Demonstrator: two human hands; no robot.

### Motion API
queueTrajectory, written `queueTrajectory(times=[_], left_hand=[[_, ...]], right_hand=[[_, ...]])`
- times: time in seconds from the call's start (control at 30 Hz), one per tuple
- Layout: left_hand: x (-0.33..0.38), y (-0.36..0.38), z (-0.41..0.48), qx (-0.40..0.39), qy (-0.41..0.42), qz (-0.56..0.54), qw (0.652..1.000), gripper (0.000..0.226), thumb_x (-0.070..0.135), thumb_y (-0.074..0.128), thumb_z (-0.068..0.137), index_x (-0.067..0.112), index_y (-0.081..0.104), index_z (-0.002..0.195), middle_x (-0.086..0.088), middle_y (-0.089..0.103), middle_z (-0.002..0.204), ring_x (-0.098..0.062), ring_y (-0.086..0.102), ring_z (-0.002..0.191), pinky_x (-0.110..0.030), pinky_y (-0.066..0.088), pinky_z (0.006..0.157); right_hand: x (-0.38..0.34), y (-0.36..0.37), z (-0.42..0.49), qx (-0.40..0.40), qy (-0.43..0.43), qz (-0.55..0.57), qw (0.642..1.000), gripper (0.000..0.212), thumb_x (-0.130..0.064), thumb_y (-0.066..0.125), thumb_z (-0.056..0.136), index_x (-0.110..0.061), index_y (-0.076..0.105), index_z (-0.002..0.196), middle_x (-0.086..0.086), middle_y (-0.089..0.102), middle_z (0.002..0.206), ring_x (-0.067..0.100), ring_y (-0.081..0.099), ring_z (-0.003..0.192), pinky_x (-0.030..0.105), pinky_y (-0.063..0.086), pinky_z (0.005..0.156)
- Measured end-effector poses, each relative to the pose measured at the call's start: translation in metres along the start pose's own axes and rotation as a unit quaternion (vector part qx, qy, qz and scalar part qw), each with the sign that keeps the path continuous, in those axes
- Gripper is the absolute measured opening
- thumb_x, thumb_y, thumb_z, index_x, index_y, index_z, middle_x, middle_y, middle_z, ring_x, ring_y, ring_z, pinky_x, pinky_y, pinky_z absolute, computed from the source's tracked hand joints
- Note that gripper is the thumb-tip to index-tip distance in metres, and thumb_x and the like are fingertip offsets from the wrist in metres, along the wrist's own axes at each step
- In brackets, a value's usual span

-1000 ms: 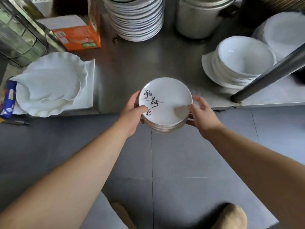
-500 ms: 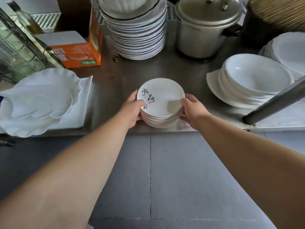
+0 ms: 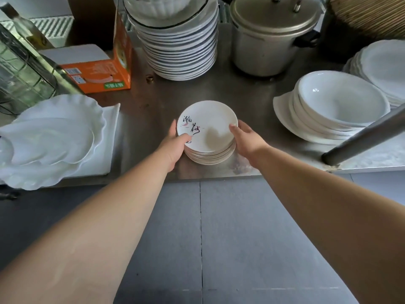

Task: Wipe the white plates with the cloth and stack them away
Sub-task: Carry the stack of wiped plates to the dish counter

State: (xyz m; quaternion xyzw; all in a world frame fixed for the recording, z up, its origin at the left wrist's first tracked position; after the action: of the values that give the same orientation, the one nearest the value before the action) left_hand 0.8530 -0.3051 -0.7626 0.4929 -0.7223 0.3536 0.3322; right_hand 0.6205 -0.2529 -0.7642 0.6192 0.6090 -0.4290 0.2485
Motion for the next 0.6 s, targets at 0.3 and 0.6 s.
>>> queueTrajectory(times=[0.3,0.6], left_hand=[[0.016,-0.021,-0.149,0.000,-0.096,0.139,0.986,0.060,0.034,0.060,0.101,0.030,0.040,0.158,0.003,0.058,0.148,-0.010,0.057,0.112,-0.029,0.040,0.093],[0.200,-0.040,-0.348,-0.098,-0.073,0.240,0.963,0.053,0.031,0.062,0.101,0.032,0.048,0.152,0.002,0.054,0.153,-0.013,0.053,0.136,-0.028,0.047,0.093]], right_hand=[[-0.024,-0.037,-0.145,0.009,0.096,-0.123,0.988,0.075,-0.063,0.050,0.101,-0.029,0.026,0.164,0.004,0.049,0.159,0.027,0.051,0.141,0.034,0.042,0.107],[-0.177,-0.121,-0.347,-0.062,0.104,-0.213,0.970,0.064,-0.066,0.051,0.099,-0.036,0.040,0.155,0.001,0.059,0.146,0.023,0.063,0.118,0.030,0.046,0.089]])
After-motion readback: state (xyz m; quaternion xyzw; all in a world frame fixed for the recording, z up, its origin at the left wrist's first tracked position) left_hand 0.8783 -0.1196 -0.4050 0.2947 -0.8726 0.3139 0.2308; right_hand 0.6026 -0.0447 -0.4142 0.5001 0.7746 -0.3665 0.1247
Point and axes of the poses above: each hand's wrist, its own z-axis towards the middle knuckle, its own y-axis out of the palm, x = y × z, the point moved 7 cm from there along z, towards the middle knuckle
